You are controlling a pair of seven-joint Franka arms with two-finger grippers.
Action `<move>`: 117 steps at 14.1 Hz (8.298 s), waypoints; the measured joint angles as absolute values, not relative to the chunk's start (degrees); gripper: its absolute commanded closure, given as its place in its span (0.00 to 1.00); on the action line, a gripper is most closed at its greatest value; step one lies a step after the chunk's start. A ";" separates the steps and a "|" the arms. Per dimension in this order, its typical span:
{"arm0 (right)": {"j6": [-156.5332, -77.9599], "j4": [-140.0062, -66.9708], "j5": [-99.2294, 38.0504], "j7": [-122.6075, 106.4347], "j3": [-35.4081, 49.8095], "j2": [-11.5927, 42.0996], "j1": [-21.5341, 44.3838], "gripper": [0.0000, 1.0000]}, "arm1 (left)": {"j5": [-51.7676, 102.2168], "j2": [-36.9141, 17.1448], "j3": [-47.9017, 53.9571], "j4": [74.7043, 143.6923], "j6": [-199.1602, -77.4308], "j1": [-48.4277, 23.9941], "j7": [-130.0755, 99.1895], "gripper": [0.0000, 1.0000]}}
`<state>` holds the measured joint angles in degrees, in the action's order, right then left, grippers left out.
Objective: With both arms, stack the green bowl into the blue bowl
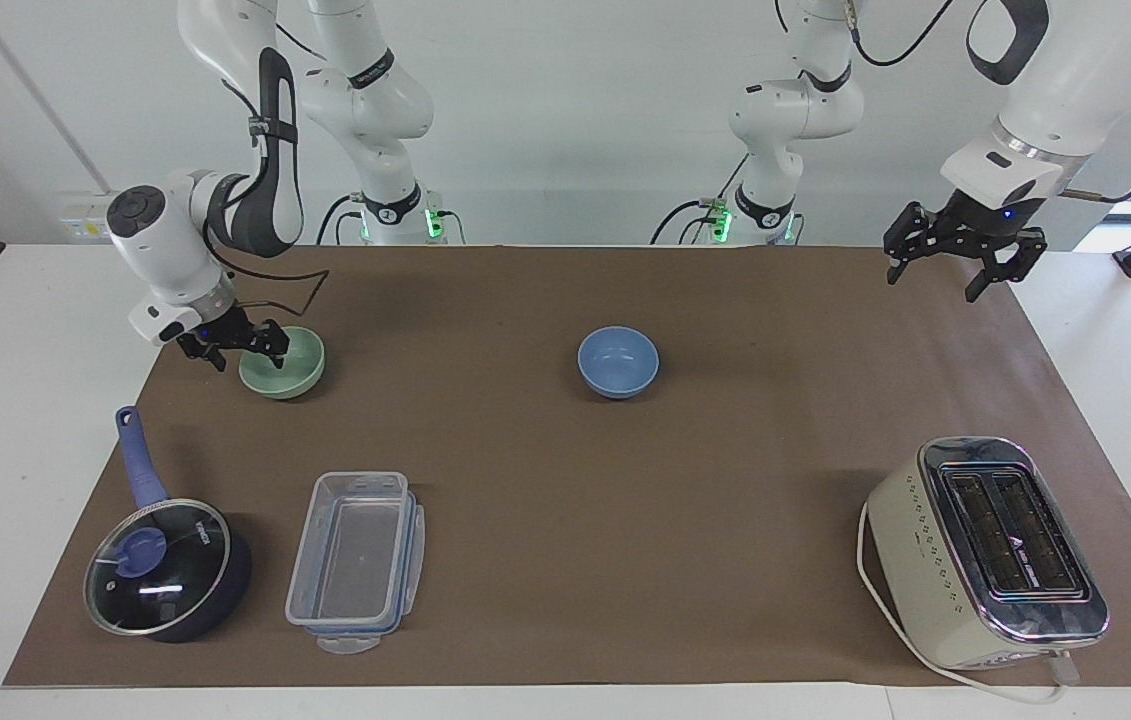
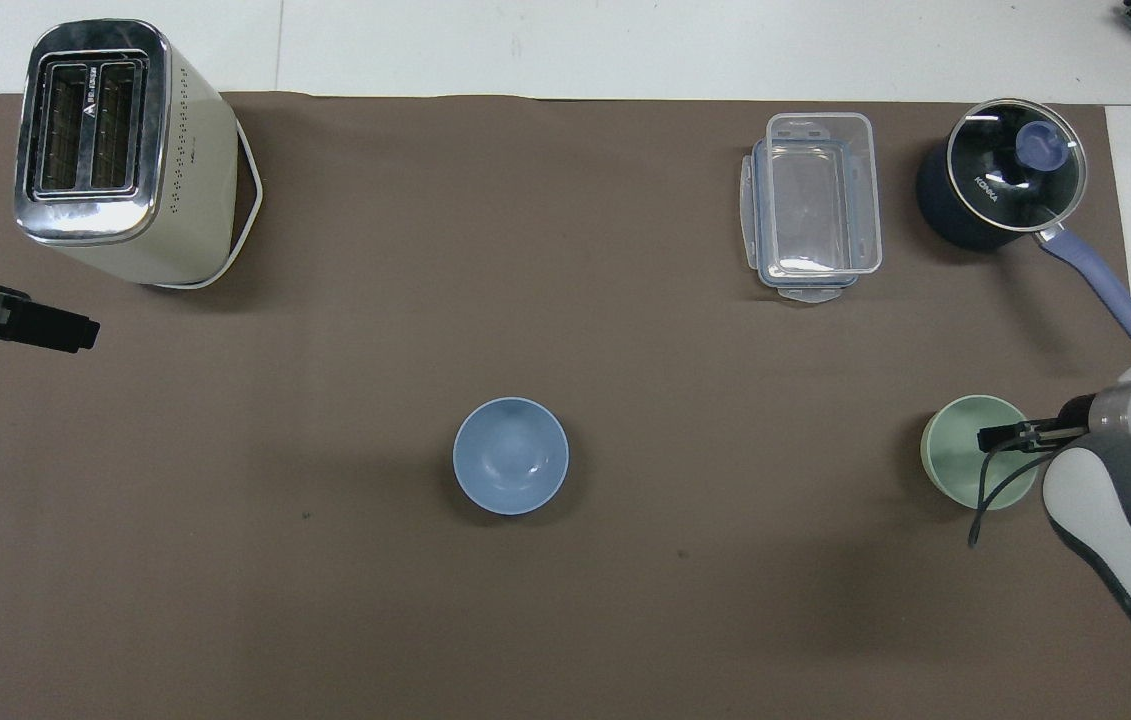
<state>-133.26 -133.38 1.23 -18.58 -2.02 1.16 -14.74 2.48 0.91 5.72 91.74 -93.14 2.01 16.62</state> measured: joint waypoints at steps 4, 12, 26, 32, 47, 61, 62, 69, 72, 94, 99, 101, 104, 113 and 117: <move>-133.82 -133.68 1.19 -18.48 -2.02 1.17 -14.93 1.00 | 1.85 0.91 5.25 91.69 -93.12 0.15 16.69 0.00; -133.17 -131.67 0.87 -18.29 -1.82 0.98 -14.83 1.00 | 1.68 0.91 0.48 91.68 -92.32 -4.30 15.41 0.00; -109.96 -111.44 -6.52 -10.37 3.48 -1.21 0.24 1.00 | 1.68 0.91 0.01 91.68 -92.20 -4.19 13.15 0.00; -113.21 -111.16 -7.44 9.01 3.98 1.85 16.49 1.00 | 1.68 0.91 -0.01 91.68 -92.20 -4.19 13.14 0.00; -124.95 -111.03 -7.56 26.91 3.98 10.04 31.03 1.00 | 1.68 1.27 -0.01 91.37 -92.20 -4.19 13.13 0.00; -127.27 -111.38 -7.60 27.67 3.66 12.44 33.07 1.00 | 1.68 1.98 -0.04 90.99 -92.15 -4.19 13.12 0.00; -127.27 -111.43 -7.60 27.67 3.66 12.44 33.07 1.00 | 1.68 1.98 -0.04 90.99 -92.14 -4.19 13.12 0.00; -129.86 -112.72 -7.60 27.67 3.66 12.54 33.07 1.00 | 1.68 1.98 -0.04 90.99 -92.14 -4.19 13.11 0.00; -131.15 -113.47 -7.60 27.67 3.66 12.60 33.07 1.00 | 1.68 1.98 -0.04 90.99 -92.13 -4.19 13.11 0.00; -114.18 -104.35 -3.02 24.80 2.38 3.21 18.36 0.00 | 1.68 1.98 -0.04 90.99 -92.13 -4.19 13.10 0.00; -105.92 -99.81 -2.68 21.63 2.15 -0.96 10.53 0.00 | 1.68 1.98 -0.04 90.99 -92.12 -4.19 13.10 0.00; -102.37 -98.67 -2.42 21.17 2.09 -3.09 8.75 0.00 | 1.68 1.98 -0.04 90.99 -92.12 -4.19 13.10 0.00; -97.29 -95.01 -2.32 18.59 1.87 -4.29 5.32 0.00 | 1.68 1.98 -0.04 90.99 -92.12 -4.19 13.10 0.00; -88.72 -89.35 -2.31 11.88 1.45 -4.73 -4.04 0.00 | 1.68 1.98 -0.04 90.99 -92.12 -4.19 13.10 0.00; -88.00 -90.88 -2.32 11.88 1.44 -5.28 -4.13 0.00 | 1.68 1.98 -0.04 90.99 -92.12 -4.19 13.10 0.00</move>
<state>-88.00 -90.88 -2.32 11.88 1.44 -5.28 -4.13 1.68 1.98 -0.04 90.99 -92.12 -4.19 13.10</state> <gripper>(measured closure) 0.000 0.000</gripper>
